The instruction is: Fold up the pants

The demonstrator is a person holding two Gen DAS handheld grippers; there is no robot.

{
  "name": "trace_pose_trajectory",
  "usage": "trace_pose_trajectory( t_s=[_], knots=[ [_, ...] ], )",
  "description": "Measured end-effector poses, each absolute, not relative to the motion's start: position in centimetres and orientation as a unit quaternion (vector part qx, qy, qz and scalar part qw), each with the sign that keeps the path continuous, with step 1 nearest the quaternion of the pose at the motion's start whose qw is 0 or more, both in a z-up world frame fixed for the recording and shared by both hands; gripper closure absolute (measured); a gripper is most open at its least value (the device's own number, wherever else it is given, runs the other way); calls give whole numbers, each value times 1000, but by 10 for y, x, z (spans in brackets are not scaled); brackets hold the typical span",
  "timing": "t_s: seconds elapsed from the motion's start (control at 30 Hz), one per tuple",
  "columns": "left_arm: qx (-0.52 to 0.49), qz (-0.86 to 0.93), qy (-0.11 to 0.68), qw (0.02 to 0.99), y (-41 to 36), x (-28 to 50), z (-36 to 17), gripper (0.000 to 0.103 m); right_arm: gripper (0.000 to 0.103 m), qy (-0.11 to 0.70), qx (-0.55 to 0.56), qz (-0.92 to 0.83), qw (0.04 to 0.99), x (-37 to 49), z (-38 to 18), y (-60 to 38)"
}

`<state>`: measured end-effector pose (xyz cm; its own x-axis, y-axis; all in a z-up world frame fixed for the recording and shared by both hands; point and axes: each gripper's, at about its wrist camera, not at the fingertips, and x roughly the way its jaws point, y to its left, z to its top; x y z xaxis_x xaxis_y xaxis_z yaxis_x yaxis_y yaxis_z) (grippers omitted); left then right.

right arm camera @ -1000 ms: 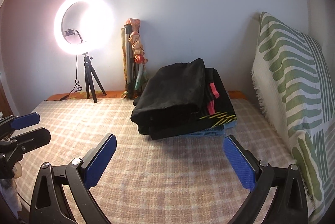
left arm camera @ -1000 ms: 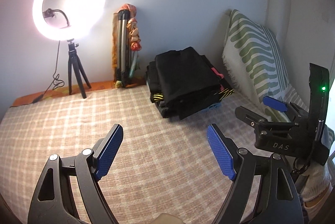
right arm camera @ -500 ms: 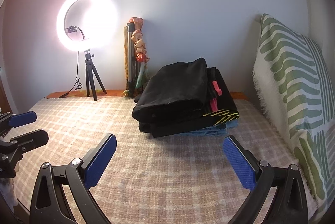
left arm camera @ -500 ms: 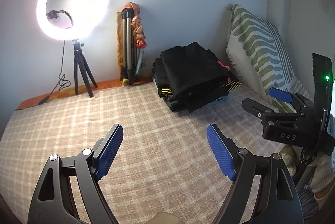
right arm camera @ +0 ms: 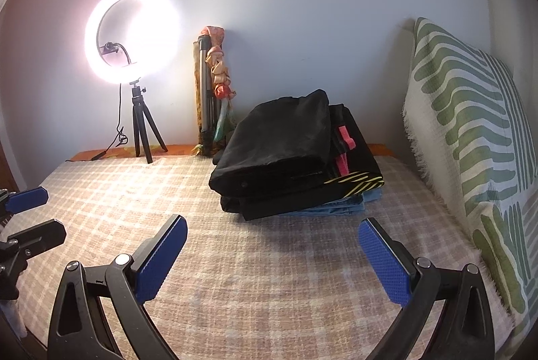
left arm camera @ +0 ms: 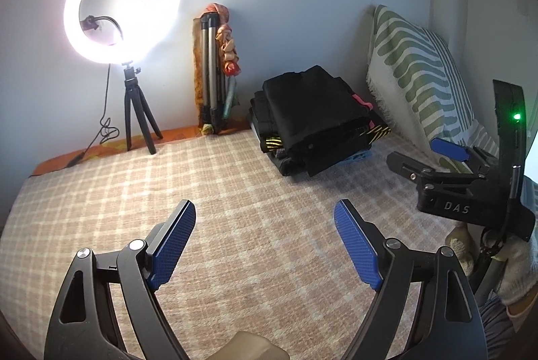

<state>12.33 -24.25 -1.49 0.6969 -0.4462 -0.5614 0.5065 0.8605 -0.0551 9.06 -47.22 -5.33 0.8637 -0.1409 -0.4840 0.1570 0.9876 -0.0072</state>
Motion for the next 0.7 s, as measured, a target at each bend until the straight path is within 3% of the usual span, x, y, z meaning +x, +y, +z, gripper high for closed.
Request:
trace_pose_trajectory(
  t_s=[0.7],
  knots=[
    [53,-256,290,921,-241,119,-11,18,0,256,23,-73,964,92,-57,-467]
  ],
)
